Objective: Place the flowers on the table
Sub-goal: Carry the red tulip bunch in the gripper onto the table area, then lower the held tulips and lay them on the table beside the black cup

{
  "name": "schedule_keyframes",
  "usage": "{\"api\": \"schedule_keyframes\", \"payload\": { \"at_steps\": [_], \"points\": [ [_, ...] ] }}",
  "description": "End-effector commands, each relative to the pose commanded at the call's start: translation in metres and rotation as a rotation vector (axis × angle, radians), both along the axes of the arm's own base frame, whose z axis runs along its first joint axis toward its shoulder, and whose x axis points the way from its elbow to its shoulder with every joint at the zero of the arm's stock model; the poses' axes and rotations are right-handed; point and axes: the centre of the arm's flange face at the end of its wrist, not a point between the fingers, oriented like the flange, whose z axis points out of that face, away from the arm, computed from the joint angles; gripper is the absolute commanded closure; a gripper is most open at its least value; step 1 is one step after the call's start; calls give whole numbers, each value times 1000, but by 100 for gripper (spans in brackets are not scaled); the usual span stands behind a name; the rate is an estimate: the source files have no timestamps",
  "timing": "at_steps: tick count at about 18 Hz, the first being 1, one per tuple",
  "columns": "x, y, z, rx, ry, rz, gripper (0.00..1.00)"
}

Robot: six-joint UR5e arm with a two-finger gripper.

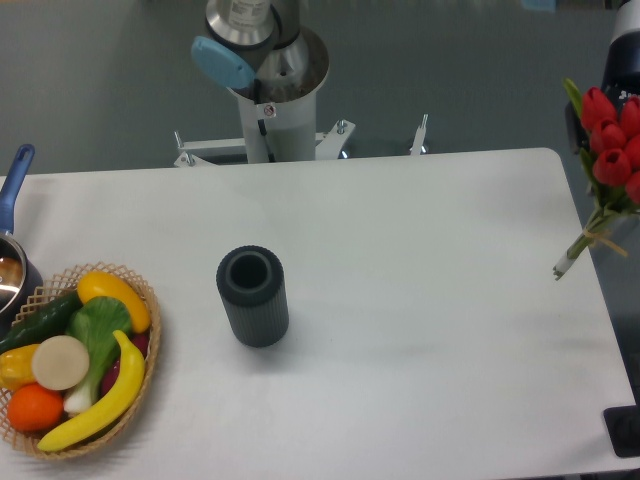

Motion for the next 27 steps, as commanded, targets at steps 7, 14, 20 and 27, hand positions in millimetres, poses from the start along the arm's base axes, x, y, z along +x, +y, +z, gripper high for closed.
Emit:
{"api": "schedule_keyframes", "payload": {
  "at_steps": [7,14,20,27],
  "points": [
    [6,2,-3,-63,-6,21,49],
    [25,9,4,-253,-3,89,49],
    [64,35,-1,-518,23,145,49],
    [102,86,-26,-817,81,134,49]
  ]
}}
